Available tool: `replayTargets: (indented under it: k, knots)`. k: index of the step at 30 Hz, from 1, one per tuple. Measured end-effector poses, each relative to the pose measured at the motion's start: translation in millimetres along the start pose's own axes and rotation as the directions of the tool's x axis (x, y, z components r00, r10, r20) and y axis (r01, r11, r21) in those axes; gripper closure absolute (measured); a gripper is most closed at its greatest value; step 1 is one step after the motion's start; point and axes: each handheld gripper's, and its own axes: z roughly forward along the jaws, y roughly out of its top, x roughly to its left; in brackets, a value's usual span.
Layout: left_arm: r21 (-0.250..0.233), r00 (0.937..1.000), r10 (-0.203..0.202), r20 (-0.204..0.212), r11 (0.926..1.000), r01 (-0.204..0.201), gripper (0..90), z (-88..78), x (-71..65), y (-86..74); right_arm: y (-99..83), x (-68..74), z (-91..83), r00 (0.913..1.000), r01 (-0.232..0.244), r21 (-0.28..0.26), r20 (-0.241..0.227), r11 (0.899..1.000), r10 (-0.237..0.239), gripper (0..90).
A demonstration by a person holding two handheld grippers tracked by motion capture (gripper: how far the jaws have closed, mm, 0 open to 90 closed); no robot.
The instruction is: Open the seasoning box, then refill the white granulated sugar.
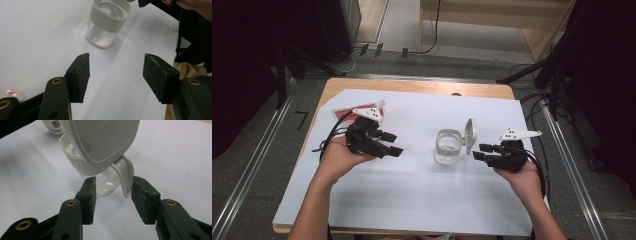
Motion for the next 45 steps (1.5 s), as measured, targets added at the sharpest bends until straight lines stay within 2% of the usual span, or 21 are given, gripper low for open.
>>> replayTargets:
  k: [12, 19, 22, 27, 33, 35, 37, 39, 42, 45]
  knots:
    - [-0.020, 0.9975, -0.054, -0.047, 0.9984, 0.053, 39.0, -28.7, 15.6, -18.9, 2.9, -0.6, 3.5, 1.0000, -0.006, 0.025, 0.002, 1.000, 0.006, 54.4]
    - [-0.029, 0.9958, -0.075, -0.052, 0.9969, 0.074, 39.9, -47.0, 22.5, -29.3, 2.9, -0.5, 4.3, 1.0000, -0.003, 0.027, 0.004, 1.000, 0.003, 54.4]
    - [-0.031, 0.9938, -0.080, -0.076, 0.9965, 0.078, 40.4, -53.4, 24.6, -33.4, 2.9, 0.0, 5.1, 1.0000, -0.004, 0.031, 0.003, 1.000, 0.004, 54.4]
    - [-0.042, 0.9898, -0.102, -0.100, 0.9943, 0.098, 40.5, -63.6, 30.1, -41.3, 2.7, -0.4, 5.9, 1.0000, -0.003, 0.035, 0.007, 0.999, 0.003, 54.3]
    - [-0.064, 0.9815, -0.142, -0.128, 0.9888, 0.135, 40.8, -74.8, 37.6, -51.1, 2.6, -0.7, 6.3, 1.0000, -0.005, 0.037, 0.004, 0.999, 0.005, 54.3]
    - [-0.064, 0.9802, -0.139, -0.141, 0.9893, 0.131, 40.9, -78.0, 40.0, -53.0, 2.5, -0.6, 7.3, 1.0000, -0.001, 0.039, 0.006, 0.999, 0.000, 54.3]
    - [-0.073, 0.9769, -0.157, -0.145, 0.9864, 0.148, 40.9, -80.8, 40.9, -55.4, 2.5, -0.2, 8.4, 1.0000, 0.000, 0.042, 0.006, 0.999, -0.001, 54.3]
    - [-0.074, 0.9763, -0.159, -0.147, 0.9860, 0.150, 41.0, -83.1, 43.5, -58.3, 2.5, 0.1, 9.1, 1.0000, 0.001, 0.045, 0.005, 0.999, -0.002, 54.4]
    - [-0.073, 0.9707, -0.173, -0.167, 0.9839, 0.163, 41.1, -87.7, 46.4, -63.2, 2.5, 0.8, 9.5, 1.0000, 0.002, 0.049, 0.006, 0.999, -0.002, 54.3]
    - [-0.093, 0.9649, -0.191, -0.180, 0.9799, 0.176, 41.3, -94.3, 51.1, -69.5, 2.5, 0.7, 9.8, 0.9999, 0.007, 0.049, 0.007, 0.999, -0.008, 54.4]
